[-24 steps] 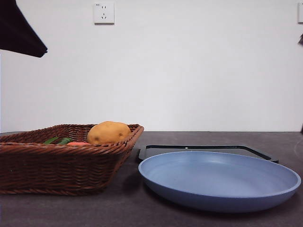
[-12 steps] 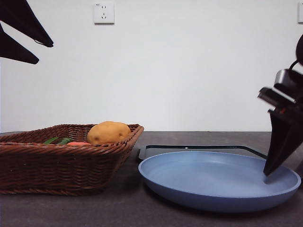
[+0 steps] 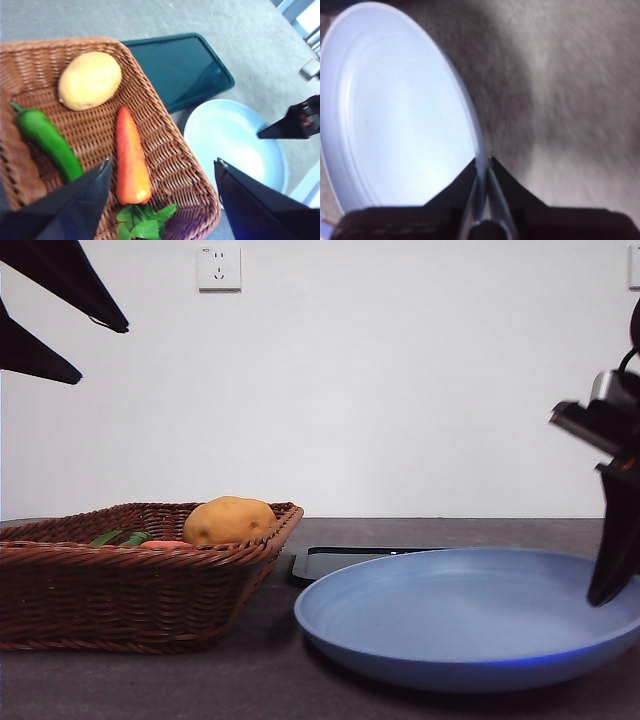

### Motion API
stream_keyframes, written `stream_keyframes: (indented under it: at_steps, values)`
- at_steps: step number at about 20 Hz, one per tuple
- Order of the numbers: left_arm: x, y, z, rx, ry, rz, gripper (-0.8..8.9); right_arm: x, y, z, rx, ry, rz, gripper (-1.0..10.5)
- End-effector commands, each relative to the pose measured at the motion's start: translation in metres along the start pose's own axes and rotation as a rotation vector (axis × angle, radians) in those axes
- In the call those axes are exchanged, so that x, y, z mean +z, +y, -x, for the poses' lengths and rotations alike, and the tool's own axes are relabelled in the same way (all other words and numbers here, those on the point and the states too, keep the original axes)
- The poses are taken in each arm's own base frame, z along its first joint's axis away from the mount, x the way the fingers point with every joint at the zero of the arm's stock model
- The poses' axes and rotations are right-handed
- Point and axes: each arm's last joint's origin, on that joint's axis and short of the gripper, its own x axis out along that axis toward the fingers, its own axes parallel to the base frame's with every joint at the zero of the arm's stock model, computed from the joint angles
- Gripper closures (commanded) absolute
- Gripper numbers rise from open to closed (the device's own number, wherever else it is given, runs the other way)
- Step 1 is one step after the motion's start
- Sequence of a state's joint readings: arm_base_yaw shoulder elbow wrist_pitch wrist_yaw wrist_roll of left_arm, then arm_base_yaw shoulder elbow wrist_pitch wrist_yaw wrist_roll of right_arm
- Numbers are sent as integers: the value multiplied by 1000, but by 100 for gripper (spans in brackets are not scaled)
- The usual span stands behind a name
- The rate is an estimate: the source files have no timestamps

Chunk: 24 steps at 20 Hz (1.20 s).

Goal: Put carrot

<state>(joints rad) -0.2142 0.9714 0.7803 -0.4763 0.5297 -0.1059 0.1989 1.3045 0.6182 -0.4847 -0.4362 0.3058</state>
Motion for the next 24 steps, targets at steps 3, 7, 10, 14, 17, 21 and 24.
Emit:
stream_keyframes:
  at_steps: [3, 7, 10, 14, 17, 21, 24]
  values:
    - [3, -8, -26, 35, 69, -42, 450, -8, 11, 26, 17, -54, 39, 943]
    - [13, -15, -62, 116, 192, -132, 450, -20, 16, 49, -38, -129, 59, 943]
    - [22, -19, -94, 193, 310, -222, 450, -27, 18, 61, -81, -179, 69, 943]
    - [17, -19, -136, 227, 434, -270, 451, -32, 21, 71, -65, -227, 87, 943]
    - [3, -15, -159, 250, 512, -281, 451, -34, 22, 74, -60, -242, 93, 943]
    - [-7, -11, -175, 260, 551, -293, 451, -34, 22, 74, -60, -243, 93, 943]
    - [-9, -10, -177, 262, 571, -289, 516, -34, 22, 74, -60, -243, 94, 943]
